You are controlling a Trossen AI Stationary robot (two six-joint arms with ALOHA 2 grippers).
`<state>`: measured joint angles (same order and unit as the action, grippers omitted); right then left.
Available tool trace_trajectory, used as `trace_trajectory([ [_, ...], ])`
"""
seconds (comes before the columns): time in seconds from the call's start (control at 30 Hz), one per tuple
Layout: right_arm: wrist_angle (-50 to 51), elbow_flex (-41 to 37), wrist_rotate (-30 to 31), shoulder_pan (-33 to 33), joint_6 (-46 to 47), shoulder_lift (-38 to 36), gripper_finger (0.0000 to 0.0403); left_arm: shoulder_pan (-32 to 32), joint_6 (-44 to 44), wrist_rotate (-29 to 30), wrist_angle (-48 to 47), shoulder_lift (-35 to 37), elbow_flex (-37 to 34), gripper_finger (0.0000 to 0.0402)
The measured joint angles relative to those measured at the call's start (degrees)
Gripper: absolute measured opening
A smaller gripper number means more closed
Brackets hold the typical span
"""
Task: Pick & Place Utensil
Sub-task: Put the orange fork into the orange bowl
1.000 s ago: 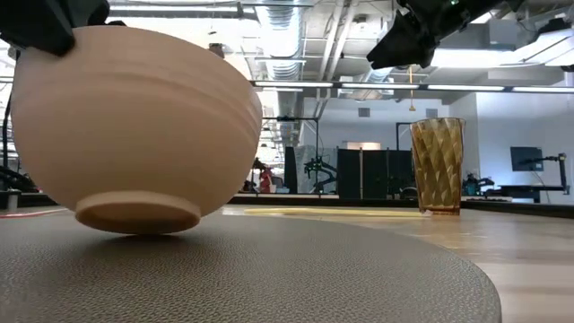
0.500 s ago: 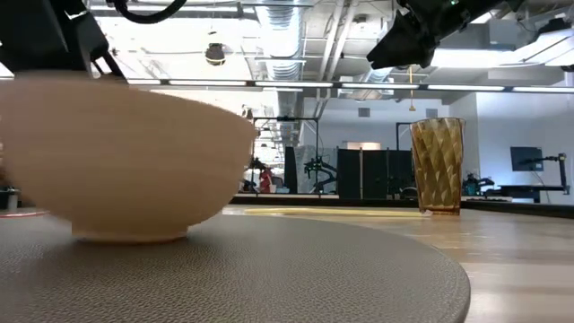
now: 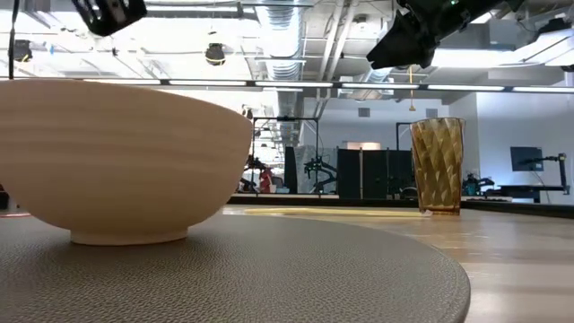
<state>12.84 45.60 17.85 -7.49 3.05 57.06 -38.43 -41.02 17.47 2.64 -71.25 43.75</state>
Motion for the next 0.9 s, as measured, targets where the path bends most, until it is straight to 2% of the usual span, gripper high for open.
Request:
trace_trajectory([
  [0.1, 0.0, 0.0, 0.0, 0.0, -0.02, 0.0, 0.0182, 0.88, -1.15, 5.28, -10.77, 6.11, 0.02, 0.011],
  [0.2, 0.0, 0.0, 0.0, 0.0, -0.01, 0.0, 0.0182, 1.99, -6.8, 10.17, -24.8, 10.93, 0.02, 0.0111],
  [0.37, 0.0, 0.0, 0.0, 0.0, -0.02, 0.0, 0.0182, 4.44, -21.96, 11.51, -47.09, 14.97, -0.05, 0.0111],
  [0.43, -0.02, 0.0, 0.0, 0.0, -0.02, 0.0, 0.0182, 5.62, -26.12, 11.65, -51.53, 15.32, -1.21, 0.0111],
  [0.57, -0.02, 0.0, 0.0, 0.0, -0.02, 0.0, 0.0182, 8.01, -27.73, 11.57, -50.89, 14.99, -5.98, 0.0111],
  [0.77, -0.02, 0.0, 0.0, 0.0, -0.02, 0.0, 0.0182, 10.53, -34.61, 9.4, -49.98, 13.74, -14.14, 0.0112],
  [0.9, 0.0, 0.0, 0.0, -0.01, -0.02, 0.0, 0.0182, 10.64, -35.96, 9.27, -45.87, 13.36, -19.38, 0.0112],
])
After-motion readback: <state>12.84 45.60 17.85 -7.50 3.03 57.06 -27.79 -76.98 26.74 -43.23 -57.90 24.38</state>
